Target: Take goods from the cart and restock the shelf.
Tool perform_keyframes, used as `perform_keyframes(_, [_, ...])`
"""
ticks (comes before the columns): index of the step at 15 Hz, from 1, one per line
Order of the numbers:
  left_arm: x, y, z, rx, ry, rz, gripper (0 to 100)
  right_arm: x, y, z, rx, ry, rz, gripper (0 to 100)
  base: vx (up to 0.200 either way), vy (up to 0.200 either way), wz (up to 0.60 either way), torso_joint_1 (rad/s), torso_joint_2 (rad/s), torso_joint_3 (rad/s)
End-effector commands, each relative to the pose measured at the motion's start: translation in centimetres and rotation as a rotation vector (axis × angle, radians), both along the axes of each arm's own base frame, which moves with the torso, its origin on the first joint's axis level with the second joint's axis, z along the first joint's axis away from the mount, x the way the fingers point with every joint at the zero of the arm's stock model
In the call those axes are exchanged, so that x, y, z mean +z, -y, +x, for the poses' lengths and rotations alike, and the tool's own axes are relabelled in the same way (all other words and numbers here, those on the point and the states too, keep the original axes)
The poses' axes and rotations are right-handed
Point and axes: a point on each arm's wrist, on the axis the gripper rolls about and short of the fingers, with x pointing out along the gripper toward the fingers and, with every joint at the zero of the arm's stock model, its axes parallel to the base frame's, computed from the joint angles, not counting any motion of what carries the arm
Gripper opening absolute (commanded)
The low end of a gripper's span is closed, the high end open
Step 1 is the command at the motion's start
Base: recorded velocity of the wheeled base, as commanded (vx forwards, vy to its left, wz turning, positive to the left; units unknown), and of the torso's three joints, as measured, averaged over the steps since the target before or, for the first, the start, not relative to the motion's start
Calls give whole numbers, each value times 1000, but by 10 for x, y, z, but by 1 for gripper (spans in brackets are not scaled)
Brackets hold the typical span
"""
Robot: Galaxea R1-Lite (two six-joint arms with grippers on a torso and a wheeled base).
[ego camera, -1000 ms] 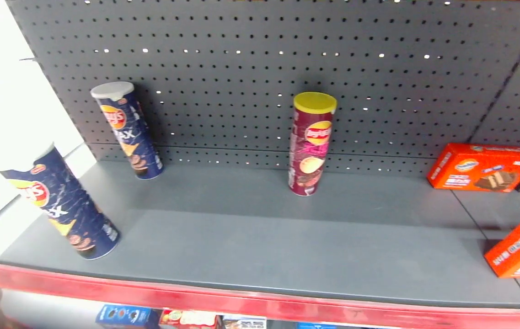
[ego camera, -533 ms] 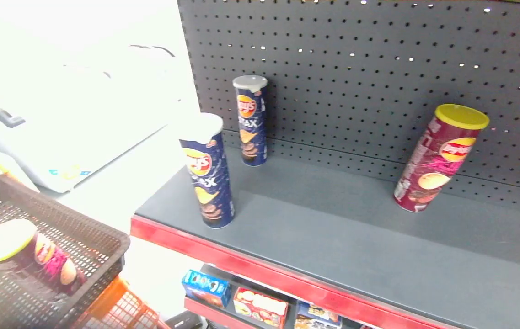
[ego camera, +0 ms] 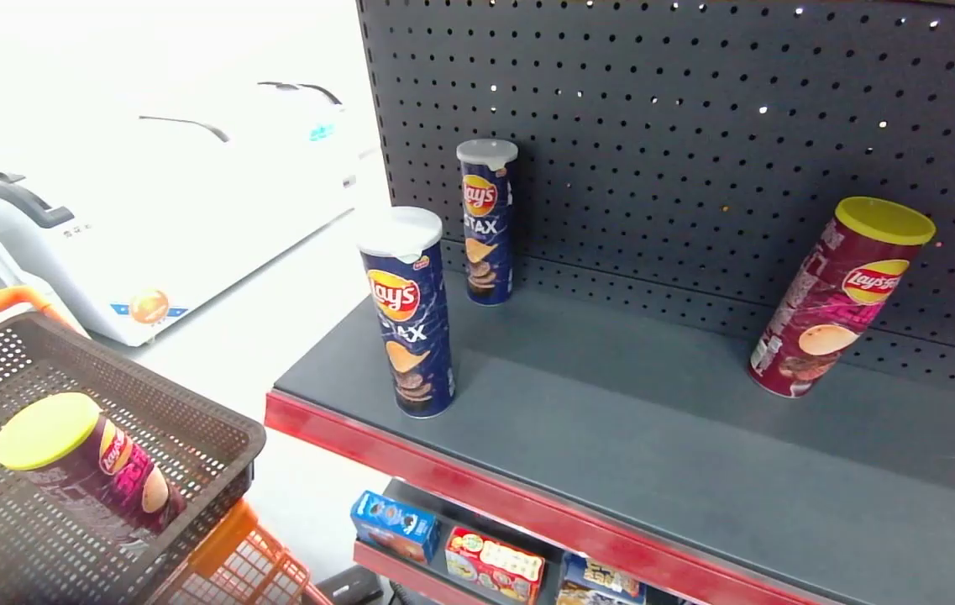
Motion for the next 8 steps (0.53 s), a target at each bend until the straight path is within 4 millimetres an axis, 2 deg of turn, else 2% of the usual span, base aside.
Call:
perform_keyframes(1, [0, 0, 0, -1, 0, 2, 100, 0, 0, 0, 0, -1, 0, 100, 0, 0, 0, 0, 0, 0])
perform_keyframes(5, [0, 0, 0, 16, -2, 3, 100, 0, 0, 0, 0, -1, 0, 100, 0, 0, 0, 0, 0, 0])
perform_keyframes(6, [5, -2, -2, 77, 18, 41, 100, 0, 0, 0, 0, -1, 0, 100, 0, 0, 0, 0, 0, 0])
perform_keyframes(7, [32, -2, -4, 103, 33, 113, 100, 0, 0, 0, 0, -1, 0, 100, 0, 0, 0, 0, 0, 0])
perform_keyframes(8, [32, -2, -4, 103, 33, 113, 100, 0, 0, 0, 0, -1, 0, 100, 0, 0, 0, 0, 0, 0])
